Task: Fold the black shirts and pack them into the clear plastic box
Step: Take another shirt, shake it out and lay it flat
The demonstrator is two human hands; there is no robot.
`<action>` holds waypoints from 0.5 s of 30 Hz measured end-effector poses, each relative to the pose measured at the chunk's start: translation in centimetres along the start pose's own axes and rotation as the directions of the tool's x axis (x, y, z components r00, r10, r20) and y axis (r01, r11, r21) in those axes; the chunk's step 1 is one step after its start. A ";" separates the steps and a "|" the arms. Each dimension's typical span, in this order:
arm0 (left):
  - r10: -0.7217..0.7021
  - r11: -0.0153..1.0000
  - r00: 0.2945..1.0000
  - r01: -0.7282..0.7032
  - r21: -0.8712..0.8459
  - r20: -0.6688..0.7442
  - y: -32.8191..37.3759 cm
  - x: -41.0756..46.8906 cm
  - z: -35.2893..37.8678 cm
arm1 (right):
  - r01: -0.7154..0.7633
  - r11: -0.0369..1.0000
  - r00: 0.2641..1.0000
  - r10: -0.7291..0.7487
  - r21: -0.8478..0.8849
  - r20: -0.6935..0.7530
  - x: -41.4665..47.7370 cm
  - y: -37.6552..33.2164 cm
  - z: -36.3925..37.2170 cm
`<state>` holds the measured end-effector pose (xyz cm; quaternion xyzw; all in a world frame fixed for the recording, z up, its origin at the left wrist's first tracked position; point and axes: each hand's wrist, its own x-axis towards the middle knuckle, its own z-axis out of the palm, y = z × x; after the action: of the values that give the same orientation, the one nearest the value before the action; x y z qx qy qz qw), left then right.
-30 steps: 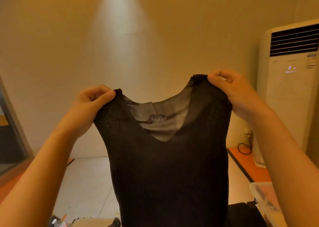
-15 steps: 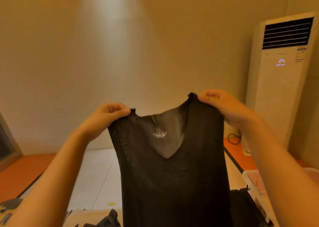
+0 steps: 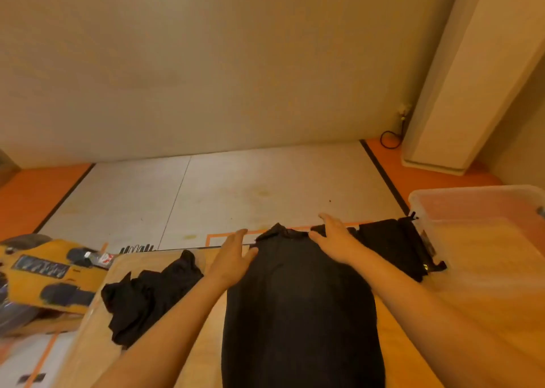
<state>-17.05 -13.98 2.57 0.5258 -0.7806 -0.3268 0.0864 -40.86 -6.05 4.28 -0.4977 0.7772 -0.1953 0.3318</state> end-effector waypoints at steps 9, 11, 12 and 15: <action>-0.178 0.980 0.981 0.184 0.080 -0.079 -9.0 -12.6 13.0 | -0.112 0.948 0.973 0.044 -0.298 -0.226 -9.5 9.7 12.9; -0.359 0.933 0.902 0.349 -0.081 -0.241 -9.1 -14.4 13.6 | -0.226 0.950 0.930 0.144 -0.216 -0.339 -11.8 11.4 13.4; -0.446 0.895 0.853 0.421 -0.146 -0.272 -9.0 -15.0 13.8 | -0.275 0.942 0.913 0.193 -0.193 -0.360 -12.8 12.3 13.6; -0.563 0.825 0.789 0.520 -0.220 -0.247 -9.0 -15.5 14.1 | -0.373 0.911 0.884 0.291 -0.176 -0.367 -14.0 14.7 14.1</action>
<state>-10.22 3.41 -10.46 0.7635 -0.5491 -0.3080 0.1436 -36.33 13.26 -10.49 -0.3527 0.9138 -0.1203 0.1617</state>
